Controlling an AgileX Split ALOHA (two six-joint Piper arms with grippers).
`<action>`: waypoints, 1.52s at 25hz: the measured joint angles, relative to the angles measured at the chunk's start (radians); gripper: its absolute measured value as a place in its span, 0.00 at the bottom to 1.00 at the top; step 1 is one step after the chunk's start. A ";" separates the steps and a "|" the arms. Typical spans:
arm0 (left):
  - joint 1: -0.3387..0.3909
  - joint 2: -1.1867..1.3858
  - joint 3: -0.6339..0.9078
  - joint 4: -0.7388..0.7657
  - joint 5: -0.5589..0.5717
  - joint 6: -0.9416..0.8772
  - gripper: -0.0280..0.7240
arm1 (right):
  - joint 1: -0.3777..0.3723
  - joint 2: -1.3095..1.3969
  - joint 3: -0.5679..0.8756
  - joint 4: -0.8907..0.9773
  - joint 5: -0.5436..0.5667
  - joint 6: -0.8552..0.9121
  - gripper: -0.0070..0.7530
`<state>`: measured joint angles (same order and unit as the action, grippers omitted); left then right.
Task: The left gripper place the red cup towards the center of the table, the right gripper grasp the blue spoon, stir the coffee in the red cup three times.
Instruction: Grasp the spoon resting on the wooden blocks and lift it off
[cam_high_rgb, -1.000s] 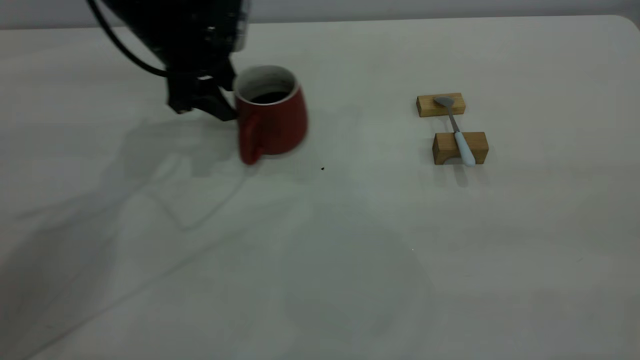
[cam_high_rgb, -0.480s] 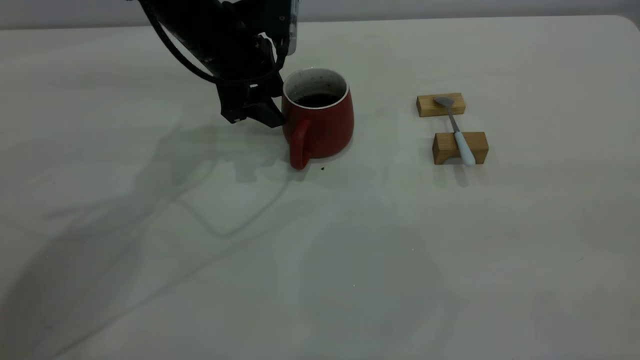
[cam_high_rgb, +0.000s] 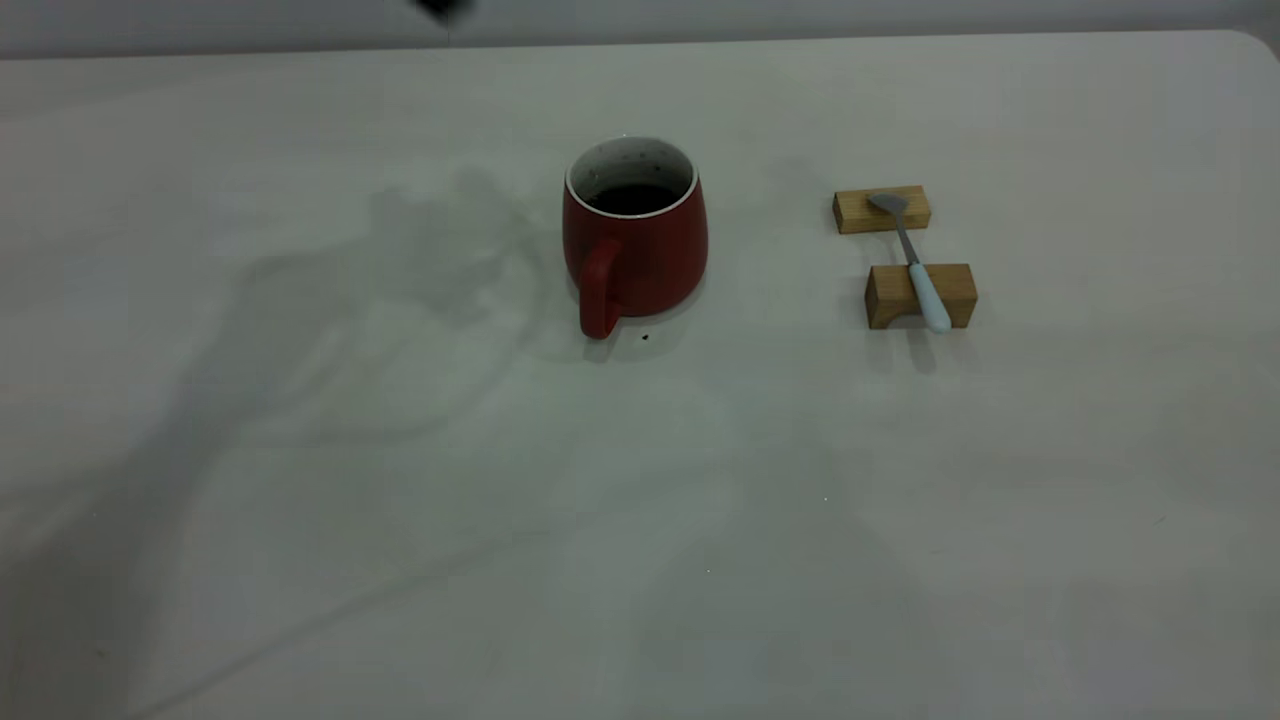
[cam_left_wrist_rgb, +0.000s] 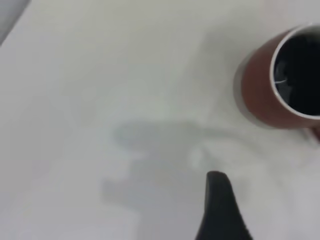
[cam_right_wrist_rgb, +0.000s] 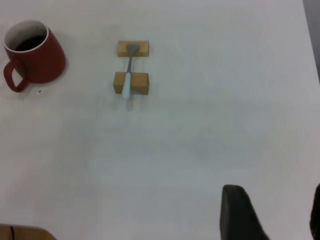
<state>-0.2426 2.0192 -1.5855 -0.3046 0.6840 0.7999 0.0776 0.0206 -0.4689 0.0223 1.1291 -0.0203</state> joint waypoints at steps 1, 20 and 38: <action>0.002 -0.045 0.000 0.039 0.046 -0.112 0.77 | 0.000 0.000 0.000 0.000 0.000 0.000 0.52; 0.002 -0.818 0.293 0.404 0.484 -0.784 0.77 | 0.000 0.000 0.000 0.000 0.000 0.000 0.51; 0.002 -1.600 1.021 0.305 0.454 -0.809 0.77 | 0.000 0.000 0.000 0.000 0.000 0.000 0.49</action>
<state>-0.2406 0.4190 -0.5643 0.0000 1.1382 -0.0087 0.0776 0.0206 -0.4689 0.0223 1.1291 -0.0203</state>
